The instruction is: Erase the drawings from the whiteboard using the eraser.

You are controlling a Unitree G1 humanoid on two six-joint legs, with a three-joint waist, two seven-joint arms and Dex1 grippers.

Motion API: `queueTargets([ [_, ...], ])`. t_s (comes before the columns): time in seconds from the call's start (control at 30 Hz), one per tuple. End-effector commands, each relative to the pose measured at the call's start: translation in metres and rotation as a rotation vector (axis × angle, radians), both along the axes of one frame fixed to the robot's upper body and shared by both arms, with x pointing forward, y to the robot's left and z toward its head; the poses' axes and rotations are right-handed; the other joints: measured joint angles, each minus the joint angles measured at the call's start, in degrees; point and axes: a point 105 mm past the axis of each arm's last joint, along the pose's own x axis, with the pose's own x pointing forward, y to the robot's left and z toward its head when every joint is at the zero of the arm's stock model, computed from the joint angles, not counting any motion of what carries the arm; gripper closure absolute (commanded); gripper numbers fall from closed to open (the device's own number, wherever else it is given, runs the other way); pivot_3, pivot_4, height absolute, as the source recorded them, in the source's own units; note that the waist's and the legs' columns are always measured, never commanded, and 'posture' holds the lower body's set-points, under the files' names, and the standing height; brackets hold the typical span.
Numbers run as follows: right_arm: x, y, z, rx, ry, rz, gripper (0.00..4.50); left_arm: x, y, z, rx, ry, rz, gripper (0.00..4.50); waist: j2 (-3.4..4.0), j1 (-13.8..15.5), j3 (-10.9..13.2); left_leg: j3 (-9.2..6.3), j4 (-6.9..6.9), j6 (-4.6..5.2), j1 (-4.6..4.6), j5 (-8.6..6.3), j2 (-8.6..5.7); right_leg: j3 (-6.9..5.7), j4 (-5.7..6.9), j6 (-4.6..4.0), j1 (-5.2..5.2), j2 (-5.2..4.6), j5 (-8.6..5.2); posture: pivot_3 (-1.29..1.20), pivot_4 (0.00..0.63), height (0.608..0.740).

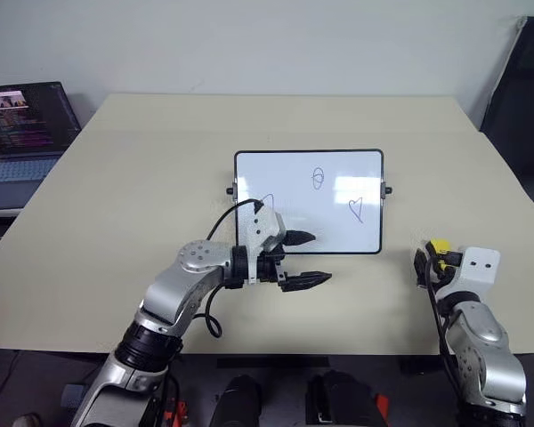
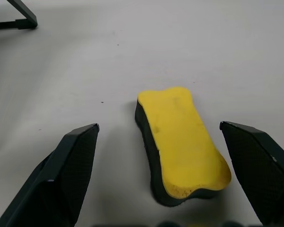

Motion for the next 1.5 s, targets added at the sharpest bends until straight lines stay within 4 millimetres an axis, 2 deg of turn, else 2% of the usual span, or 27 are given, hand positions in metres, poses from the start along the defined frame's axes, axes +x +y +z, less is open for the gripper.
queueTargets([
  [0.03, 0.009, -0.006, 0.014, -0.019, -0.054, -0.01, 0.02, -0.005, -0.007, 0.008, 0.005, -0.047, -0.079, 0.0, -0.02, -0.1, 0.0, 0.21, 0.0, 0.0, -0.01, 0.0, -0.01, 0.22, 0.16, 0.01, -0.17, 0.0, 0.0, 0.0, 0.15, 0.74],
  [0.27, 0.018, -0.015, 0.02, -0.031, -0.078, -0.021, 0.02, -0.001, -0.01, 0.007, 0.012, -0.077, -0.069, 0.0, -0.03, -0.9, 0.0, 0.48, 0.08, 0.01, 0.11, 0.0, 0.01, 0.58, 0.43, 0.03, -0.27, 0.08, 0.01, 0.0, 0.15, 0.74],
  [0.53, 0.016, -0.017, 0.019, -0.03, -0.074, -0.025, 0.02, 0.0, -0.011, 0.008, 0.001, -0.093, -0.05, 0.0, -0.03, -1.0, 0.0, 0.51, 0.08, 0.02, 0.11, 0.0, 0.03, 0.63, 0.45, 0.04, -0.3, 0.11, 0.02, 0.0, 0.15, 0.74],
  [0.77, 0.015, -0.01, 0.011, 0.017, -0.027, 0.024, 0.02, 0.002, -0.01, 0.011, -0.005, -0.106, -0.039, 0.0, -0.03, -1.0, 0.0, 0.52, 0.09, 0.02, 0.11, 0.0, 0.04, 0.64, 0.45, 0.04, -0.3, 0.13, 0.02, 0.0, 0.15, 0.74],
  [1.1, 0.02, -0.017, 0.027, 0.05, 0.018, 0.083, 0.02, 0.004, -0.012, 0.01, -0.011, -0.115, -0.023, 0.0, -0.03, -1.0, 0.0, 0.52, 0.11, 0.02, 0.11, 0.0, 0.04, 0.66, 0.46, 0.05, -0.3, 0.16, 0.02, 0.0, 0.15, 0.74],
  [1.5, 0.014, -0.019, 0.026, 0.068, 0.06, 0.089, 0.02, 0.006, -0.013, 0.006, -0.015, -0.123, -0.009, 0.0, -0.03, -1.0, 0.0, 0.53, 0.11, 0.02, 0.1, 0.0, 0.05, 0.68, 0.45, 0.05, -0.3, 0.17, 0.03, 0.0, 0.15, 0.74],
])
